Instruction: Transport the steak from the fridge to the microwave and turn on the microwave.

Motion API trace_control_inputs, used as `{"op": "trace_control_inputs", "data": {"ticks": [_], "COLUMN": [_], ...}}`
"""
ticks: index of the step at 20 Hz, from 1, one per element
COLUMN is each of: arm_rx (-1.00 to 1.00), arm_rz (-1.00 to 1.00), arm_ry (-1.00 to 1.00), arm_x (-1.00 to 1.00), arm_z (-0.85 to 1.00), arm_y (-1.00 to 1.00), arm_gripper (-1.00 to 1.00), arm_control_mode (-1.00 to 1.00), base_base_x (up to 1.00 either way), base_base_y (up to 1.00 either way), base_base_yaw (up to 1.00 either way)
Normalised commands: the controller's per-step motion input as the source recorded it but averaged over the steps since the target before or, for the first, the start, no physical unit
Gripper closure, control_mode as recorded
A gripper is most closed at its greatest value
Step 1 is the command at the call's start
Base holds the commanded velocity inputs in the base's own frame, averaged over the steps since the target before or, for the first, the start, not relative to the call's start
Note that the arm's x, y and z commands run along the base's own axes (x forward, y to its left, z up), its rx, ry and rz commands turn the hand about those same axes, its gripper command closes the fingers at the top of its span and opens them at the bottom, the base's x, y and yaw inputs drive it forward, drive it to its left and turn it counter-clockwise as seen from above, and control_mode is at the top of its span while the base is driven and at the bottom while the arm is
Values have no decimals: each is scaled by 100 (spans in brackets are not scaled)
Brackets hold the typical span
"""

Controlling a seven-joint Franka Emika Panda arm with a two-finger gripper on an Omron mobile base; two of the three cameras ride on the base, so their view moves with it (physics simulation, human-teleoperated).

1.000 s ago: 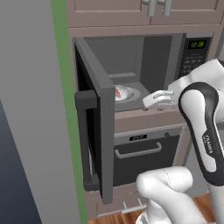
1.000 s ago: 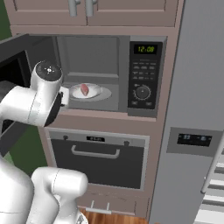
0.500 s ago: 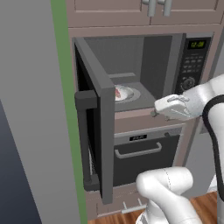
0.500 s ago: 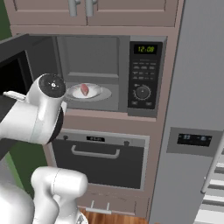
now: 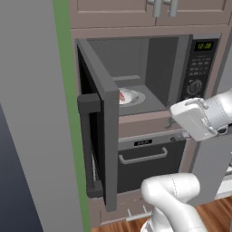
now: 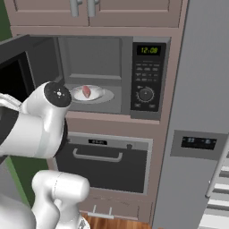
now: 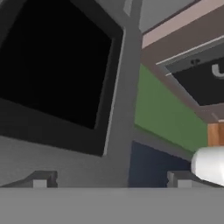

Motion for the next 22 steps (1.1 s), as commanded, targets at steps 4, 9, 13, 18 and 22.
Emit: {"op": "trace_control_inputs", "data": {"ticks": [4,9,13,18,22], "arm_rx": [11,5,4,5,2], "arm_rz": [0,0,0,0,0], "arm_ry": [27,11,5,8,25], "arm_x": [-46,-54,-52,-48,-39], "arm_z": [11,0,1,5,4], "arm_y": [2,6,10,17,20], "arm_gripper": [-100,-100,-100,-100,-100], "arm_control_mode": [-100,-100,-100,-100,-100], "base_base_x": [0,0,0,0,0], "base_base_y": [0,0,0,0,0], "base_base_yaw": [0,0,0,0,0]}}
